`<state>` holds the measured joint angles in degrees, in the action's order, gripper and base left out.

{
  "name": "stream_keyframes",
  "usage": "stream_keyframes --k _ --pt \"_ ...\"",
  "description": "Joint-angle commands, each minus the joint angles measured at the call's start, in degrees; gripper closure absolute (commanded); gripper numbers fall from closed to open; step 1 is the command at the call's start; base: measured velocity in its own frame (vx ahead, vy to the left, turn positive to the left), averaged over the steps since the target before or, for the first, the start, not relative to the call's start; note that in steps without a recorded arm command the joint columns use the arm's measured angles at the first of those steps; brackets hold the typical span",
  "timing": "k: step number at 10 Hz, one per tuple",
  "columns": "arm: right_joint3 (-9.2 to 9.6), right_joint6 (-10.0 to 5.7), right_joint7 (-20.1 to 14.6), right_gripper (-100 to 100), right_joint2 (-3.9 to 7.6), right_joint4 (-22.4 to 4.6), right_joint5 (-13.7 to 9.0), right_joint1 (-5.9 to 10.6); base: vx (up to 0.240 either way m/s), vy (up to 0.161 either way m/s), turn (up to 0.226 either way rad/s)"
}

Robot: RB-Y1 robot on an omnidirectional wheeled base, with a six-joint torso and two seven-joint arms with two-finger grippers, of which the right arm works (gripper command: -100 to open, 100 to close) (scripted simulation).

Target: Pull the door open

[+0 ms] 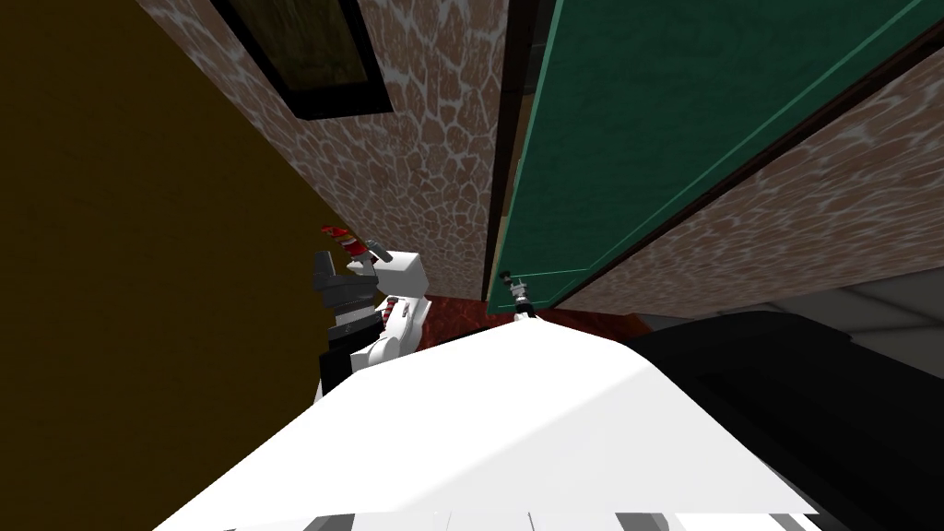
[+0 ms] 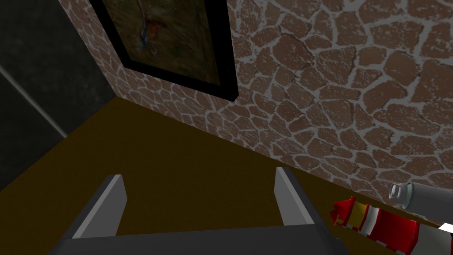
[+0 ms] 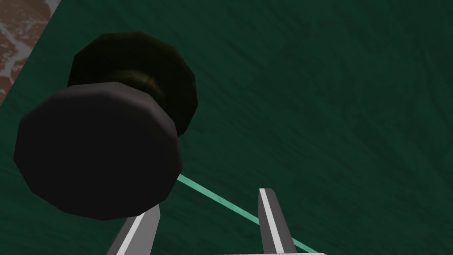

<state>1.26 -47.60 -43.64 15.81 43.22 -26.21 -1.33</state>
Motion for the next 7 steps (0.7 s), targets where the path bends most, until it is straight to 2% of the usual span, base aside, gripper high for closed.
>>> stream_keyframes --k 1,4,5,7 --pt "1.63 -0.27 -2.5 -100 -1.63 -0.1 -0.7 1.2 -0.043 0.001 0.007" --pt "2.48 -0.08 -6.6 -100 -2.07 0.6 -3.0 1.04 -0.065 -0.015 0.063" --pt "2.48 -0.08 -7.2 -100 -2.07 0.6 -3.0 1.04 -0.036 -0.01 0.037" --pt "3.31 0.11 -11.3 -100 -2.49 1.3 -5.3 0.88 -0.065 -0.016 0.062"
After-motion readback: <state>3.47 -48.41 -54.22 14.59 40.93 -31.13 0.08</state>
